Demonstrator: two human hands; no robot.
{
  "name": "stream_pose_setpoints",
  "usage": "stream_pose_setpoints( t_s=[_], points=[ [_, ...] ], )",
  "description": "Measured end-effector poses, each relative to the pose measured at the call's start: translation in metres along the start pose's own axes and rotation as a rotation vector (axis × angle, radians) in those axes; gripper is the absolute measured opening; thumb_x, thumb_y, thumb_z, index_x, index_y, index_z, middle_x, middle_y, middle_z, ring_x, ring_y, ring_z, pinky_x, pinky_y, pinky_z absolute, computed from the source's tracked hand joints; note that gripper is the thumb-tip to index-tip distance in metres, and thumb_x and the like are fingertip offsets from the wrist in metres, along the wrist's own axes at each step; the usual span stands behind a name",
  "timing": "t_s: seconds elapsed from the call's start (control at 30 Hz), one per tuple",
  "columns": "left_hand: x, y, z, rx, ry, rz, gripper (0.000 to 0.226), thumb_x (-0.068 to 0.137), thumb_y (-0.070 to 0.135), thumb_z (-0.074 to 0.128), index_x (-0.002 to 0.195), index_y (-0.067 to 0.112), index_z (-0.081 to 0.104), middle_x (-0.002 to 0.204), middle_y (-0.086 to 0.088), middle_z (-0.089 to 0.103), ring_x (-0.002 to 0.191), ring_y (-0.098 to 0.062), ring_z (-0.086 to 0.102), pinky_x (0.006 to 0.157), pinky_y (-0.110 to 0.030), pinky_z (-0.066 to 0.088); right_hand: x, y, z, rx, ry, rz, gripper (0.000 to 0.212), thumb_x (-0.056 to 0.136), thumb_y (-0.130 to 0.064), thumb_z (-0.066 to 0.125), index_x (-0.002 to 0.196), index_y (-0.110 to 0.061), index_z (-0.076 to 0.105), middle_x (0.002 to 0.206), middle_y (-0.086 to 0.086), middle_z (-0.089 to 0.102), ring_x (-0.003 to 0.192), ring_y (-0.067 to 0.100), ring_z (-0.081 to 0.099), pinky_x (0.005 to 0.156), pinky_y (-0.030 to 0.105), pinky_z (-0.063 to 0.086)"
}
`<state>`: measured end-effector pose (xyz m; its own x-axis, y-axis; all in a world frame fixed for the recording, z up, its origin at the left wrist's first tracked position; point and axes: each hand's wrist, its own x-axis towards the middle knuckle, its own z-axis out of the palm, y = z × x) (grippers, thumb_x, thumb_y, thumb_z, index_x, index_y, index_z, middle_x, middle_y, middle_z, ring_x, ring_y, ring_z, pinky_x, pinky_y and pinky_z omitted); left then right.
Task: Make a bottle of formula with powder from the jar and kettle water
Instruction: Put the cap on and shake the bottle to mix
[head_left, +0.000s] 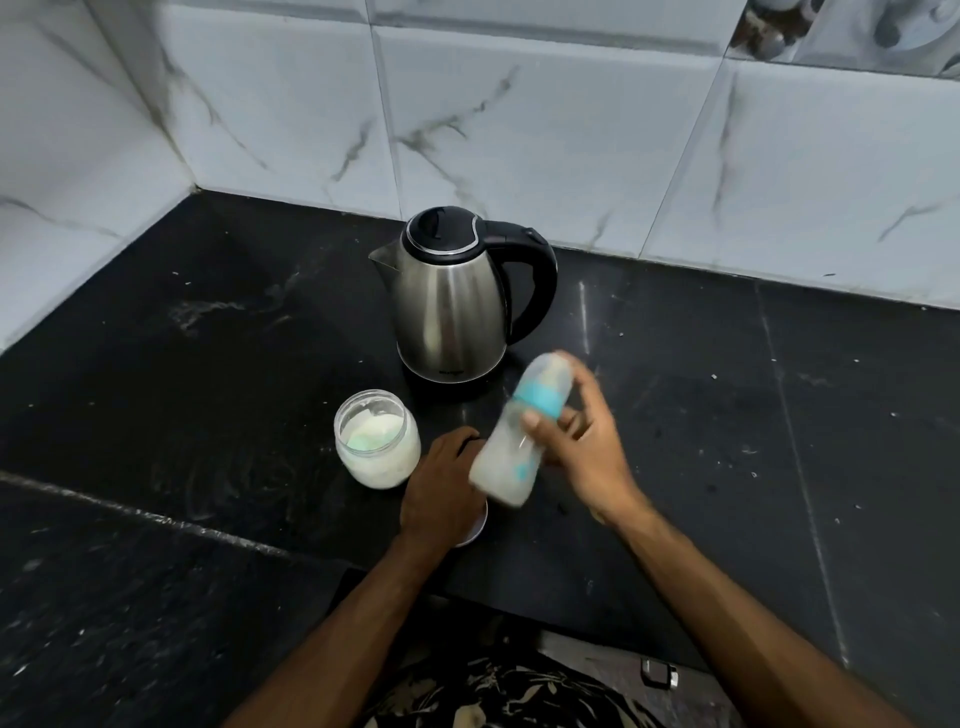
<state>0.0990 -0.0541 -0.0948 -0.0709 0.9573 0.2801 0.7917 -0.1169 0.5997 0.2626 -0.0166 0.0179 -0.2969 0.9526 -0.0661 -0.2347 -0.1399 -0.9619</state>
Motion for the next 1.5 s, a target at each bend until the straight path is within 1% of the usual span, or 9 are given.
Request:
stream_pose_setpoints(
  t_s=[0.07,0.13,0.33,0.53,0.7,0.9,1.1,1.3,1.5],
  points=[
    [0.002,0.000,0.002,0.108,0.018,0.003,0.028,0.087,0.028,0.059,0.110,0.014,0.066,0.116,-0.006,0.064,0.104,-0.026,0.062,0.090,-0.033,0.048,0.016,-0.006,-0.008,0.142,0.212,-0.043,0.061,0.084,-0.017,0.069,0.138,-0.025,0.041,0.090,-0.002,0.074,0.082,0.016,0.071,0.063,0.032,0.060],
    [0.003,-0.001,0.004,0.138,0.004,0.020,0.035,0.092,0.035,0.046,0.109,0.014,0.068,0.119,-0.003,0.062,0.108,-0.022,0.059,0.093,-0.030,0.044,0.024,-0.006,-0.011,0.261,0.309,-0.057,0.060,0.092,-0.016,0.063,0.144,-0.021,0.035,0.088,-0.006,0.074,0.084,0.014,0.070,0.063,0.033,0.060],
    [-0.001,0.000,-0.004,-0.060,-0.072,0.008,0.043,0.073,0.022,0.071,0.113,0.015,0.058,0.113,-0.010,0.064,0.102,-0.031,0.062,0.087,-0.042,0.053,-0.006,0.010,0.000,-0.099,-0.124,0.076,0.076,0.074,-0.015,0.076,0.139,-0.031,0.040,0.103,0.004,0.073,0.094,0.022,0.072,0.074,0.035,0.060],
    [0.002,-0.003,0.007,0.151,0.014,0.023,0.033,0.091,0.034,0.048,0.109,0.014,0.068,0.118,-0.002,0.062,0.107,-0.021,0.058,0.092,-0.029,0.044,0.022,-0.004,-0.007,0.297,0.289,-0.038,0.057,0.092,-0.016,0.062,0.143,-0.018,0.036,0.088,-0.008,0.073,0.084,0.011,0.071,0.063,0.035,0.060],
    [0.001,-0.004,0.003,0.036,-0.058,0.026,0.044,0.072,0.023,0.075,0.113,0.016,0.060,0.114,-0.006,0.063,0.101,-0.028,0.062,0.084,-0.039,0.053,-0.005,0.006,-0.003,-0.096,-0.119,0.084,0.074,0.075,-0.017,0.074,0.139,-0.031,0.040,0.108,0.013,0.070,0.094,0.024,0.072,0.074,0.038,0.060],
    [0.003,-0.002,0.005,0.152,0.005,0.002,0.033,0.091,0.034,0.048,0.109,0.015,0.068,0.119,-0.001,0.061,0.108,-0.020,0.057,0.092,-0.031,0.047,0.024,-0.007,-0.015,0.316,0.291,-0.034,0.064,0.086,-0.022,0.064,0.143,-0.015,0.036,0.091,-0.005,0.071,0.080,0.010,0.070,0.058,0.031,0.059],
    [0.001,-0.008,0.001,0.165,-0.128,0.050,0.051,0.070,0.033,0.076,0.116,0.016,0.062,0.121,-0.003,0.059,0.110,-0.023,0.057,0.089,-0.034,0.049,-0.003,0.011,-0.014,-0.221,-0.268,0.040,0.082,0.078,-0.012,0.076,0.145,-0.028,0.032,0.113,0.012,0.067,0.101,0.028,0.071,0.082,0.039,0.059],
    [0.000,0.007,0.000,0.091,0.045,-0.009,0.047,0.070,0.011,0.080,0.113,0.008,0.064,0.111,-0.010,0.066,0.098,-0.031,0.064,0.079,-0.039,0.056,0.013,-0.006,-0.008,-0.210,-0.191,-0.122,0.085,0.075,-0.010,0.080,0.143,-0.031,0.033,0.115,0.015,0.067,0.100,0.028,0.070,0.085,0.038,0.058],
    [0.002,-0.002,0.004,0.183,-0.014,-0.003,0.038,0.086,0.027,0.062,0.119,0.009,0.063,0.121,-0.007,0.063,0.107,-0.025,0.060,0.087,-0.036,0.052,0.021,-0.021,-0.013,-0.321,-0.228,-0.213,0.085,0.075,-0.013,0.078,0.144,-0.030,0.031,0.115,0.008,0.066,0.101,0.024,0.070,0.087,0.034,0.058]
  ],
)
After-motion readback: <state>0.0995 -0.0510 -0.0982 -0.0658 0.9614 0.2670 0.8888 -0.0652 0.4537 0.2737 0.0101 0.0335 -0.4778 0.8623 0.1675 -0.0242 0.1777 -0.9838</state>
